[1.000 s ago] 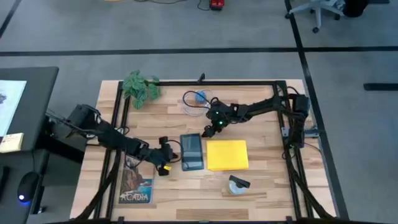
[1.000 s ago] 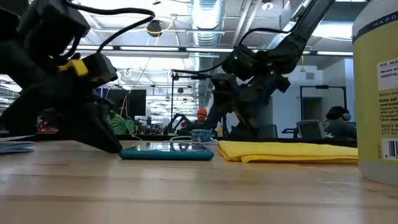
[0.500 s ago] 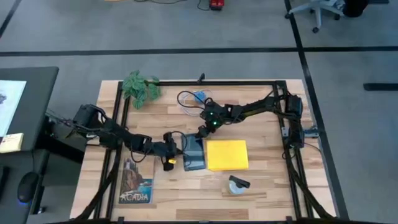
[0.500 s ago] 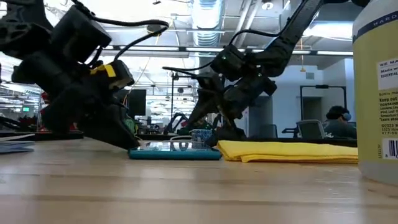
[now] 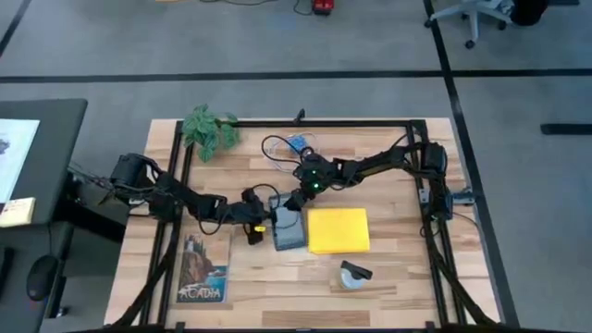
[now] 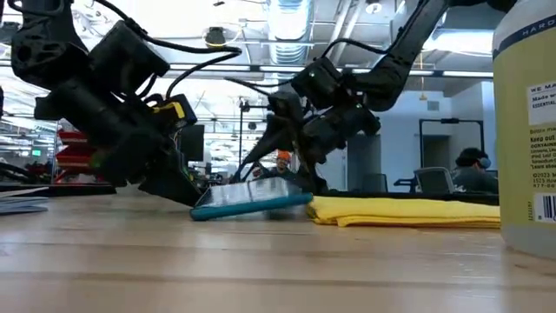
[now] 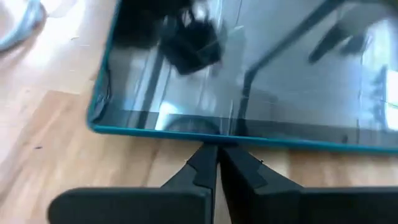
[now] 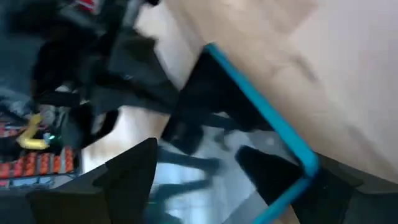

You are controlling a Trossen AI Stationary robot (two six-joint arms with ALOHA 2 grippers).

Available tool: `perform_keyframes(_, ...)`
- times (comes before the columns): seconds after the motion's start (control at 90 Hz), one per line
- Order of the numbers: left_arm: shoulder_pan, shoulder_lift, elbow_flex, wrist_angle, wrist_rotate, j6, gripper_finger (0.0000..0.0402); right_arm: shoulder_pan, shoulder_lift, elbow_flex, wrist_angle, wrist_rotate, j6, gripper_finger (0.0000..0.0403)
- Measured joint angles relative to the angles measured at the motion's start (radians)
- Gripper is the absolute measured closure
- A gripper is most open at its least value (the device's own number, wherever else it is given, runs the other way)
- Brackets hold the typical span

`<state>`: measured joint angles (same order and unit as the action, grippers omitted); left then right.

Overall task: Apply microfiber cloth
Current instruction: Spray the tablet using the spray bottle

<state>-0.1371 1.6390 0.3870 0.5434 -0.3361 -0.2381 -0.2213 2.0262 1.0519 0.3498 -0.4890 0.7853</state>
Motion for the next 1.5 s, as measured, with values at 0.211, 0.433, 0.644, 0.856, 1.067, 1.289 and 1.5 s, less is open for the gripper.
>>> perform_keyframes(0.211,0.006,0.000,0.000,0.000,-0.010,-0.015,0.0402,0.024,-0.002,0.000,0.001,-0.005,-0.006,0.0132)
perform_keyframes(0.433,0.033,0.000,0.000,0.000,-0.024,-0.062,0.0401,0.040,-0.004,0.000,0.012,-0.005,-0.008,0.0220)
perform_keyframes(0.644,0.047,-0.001,-0.001,-0.007,-0.070,-0.053,0.0401,0.038,-0.008,0.000,0.028,-0.018,-0.007,0.0341)
perform_keyframes(0.856,0.049,-0.115,0.000,-0.063,-0.242,0.011,0.0401,0.033,-0.035,0.002,0.086,-0.017,0.004,0.0384)
perform_keyframes(1.067,0.028,-0.335,0.000,-0.257,-0.236,0.014,0.0401,-0.015,-0.194,0.000,-0.051,0.036,-0.159,0.0389)
perform_keyframes(1.289,-0.004,-0.449,0.000,-0.335,-0.170,0.052,0.0401,-0.033,-0.427,0.000,-0.382,0.139,-0.387,0.0389)
perform_keyframes(1.5,-0.003,-0.362,0.000,-0.110,0.012,0.088,0.0383,-0.001,-0.679,-0.137,-0.473,0.233,-0.445,0.0390)
